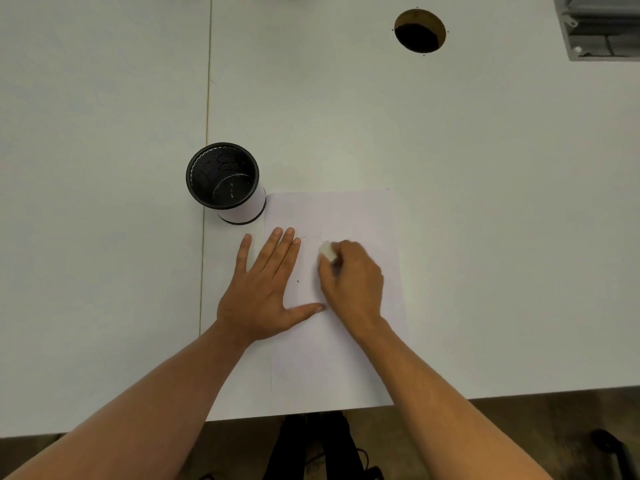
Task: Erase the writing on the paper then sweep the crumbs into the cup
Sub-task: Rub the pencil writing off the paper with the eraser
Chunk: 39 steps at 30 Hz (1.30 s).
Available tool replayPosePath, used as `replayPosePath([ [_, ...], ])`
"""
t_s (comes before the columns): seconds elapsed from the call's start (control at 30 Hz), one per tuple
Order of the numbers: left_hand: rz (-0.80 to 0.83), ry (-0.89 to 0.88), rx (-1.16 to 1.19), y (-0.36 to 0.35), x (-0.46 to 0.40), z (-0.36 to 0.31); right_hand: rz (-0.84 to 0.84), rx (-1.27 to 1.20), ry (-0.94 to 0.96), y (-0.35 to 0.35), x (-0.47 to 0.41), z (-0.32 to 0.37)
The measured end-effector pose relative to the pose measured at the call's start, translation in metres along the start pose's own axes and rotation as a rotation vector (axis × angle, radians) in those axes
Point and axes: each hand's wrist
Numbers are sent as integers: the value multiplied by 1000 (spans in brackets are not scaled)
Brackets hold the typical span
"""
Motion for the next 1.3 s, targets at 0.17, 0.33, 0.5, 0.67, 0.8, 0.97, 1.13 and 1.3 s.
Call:
replayPosePath([
  [0.17,4,-9,11,0,0,2,170,33,149,-3,11,2],
  [0.33,7,-7,7,0,0,1,33,-23,44,-5,8,6],
  [0.5,1,-2,7,0,0,2,92,47,116,0,21,-7],
  [0.67,-1,10,-5,0,0,0,-64,57,-69,9,7,-14],
  [0.8,19,1,7,2,0,0,97,44,129,1,31,-1],
  [0.97,9,12,-11,3,0,-1,-42,65,-50,17,6,-25],
  [1.13,5,16,6,3,0,-1,32,71,93,8,25,-7],
  [1.3,11,19,1,3,0,0,-75,93,-57,23,3,-30],
])
Point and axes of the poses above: each hand's wrist, its own x-axis away from the middle knuckle, its own y-axis out of the back of the hand, z = x × y, and after that the axes turned 6 degrees about y, right-handed
